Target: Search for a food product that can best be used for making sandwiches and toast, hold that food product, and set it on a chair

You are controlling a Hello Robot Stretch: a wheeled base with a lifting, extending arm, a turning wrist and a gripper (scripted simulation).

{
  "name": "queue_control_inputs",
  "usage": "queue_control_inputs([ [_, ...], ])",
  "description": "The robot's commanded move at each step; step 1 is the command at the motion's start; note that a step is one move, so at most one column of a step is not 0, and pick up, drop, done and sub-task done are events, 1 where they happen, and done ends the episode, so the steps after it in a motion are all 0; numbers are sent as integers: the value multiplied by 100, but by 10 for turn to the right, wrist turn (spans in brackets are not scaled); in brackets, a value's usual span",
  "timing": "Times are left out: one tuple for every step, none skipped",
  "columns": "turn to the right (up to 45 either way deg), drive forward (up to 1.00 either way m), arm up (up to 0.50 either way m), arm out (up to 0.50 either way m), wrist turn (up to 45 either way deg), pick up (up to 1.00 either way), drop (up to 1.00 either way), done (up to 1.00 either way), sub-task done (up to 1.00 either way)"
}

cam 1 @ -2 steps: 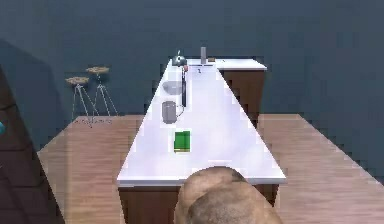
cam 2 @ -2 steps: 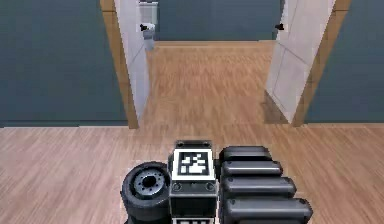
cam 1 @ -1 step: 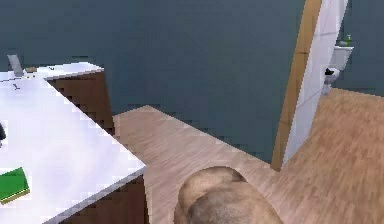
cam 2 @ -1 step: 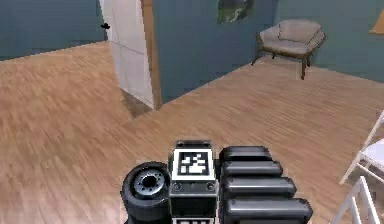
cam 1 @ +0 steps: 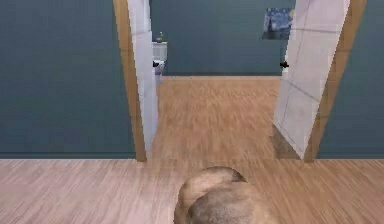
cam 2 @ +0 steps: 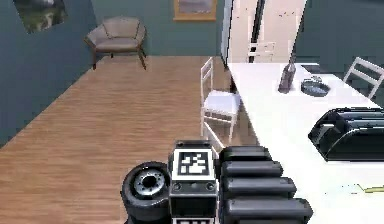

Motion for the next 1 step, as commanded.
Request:
queue_control_inputs([
  [450,0,0,0,0,0,0,0,0],
])
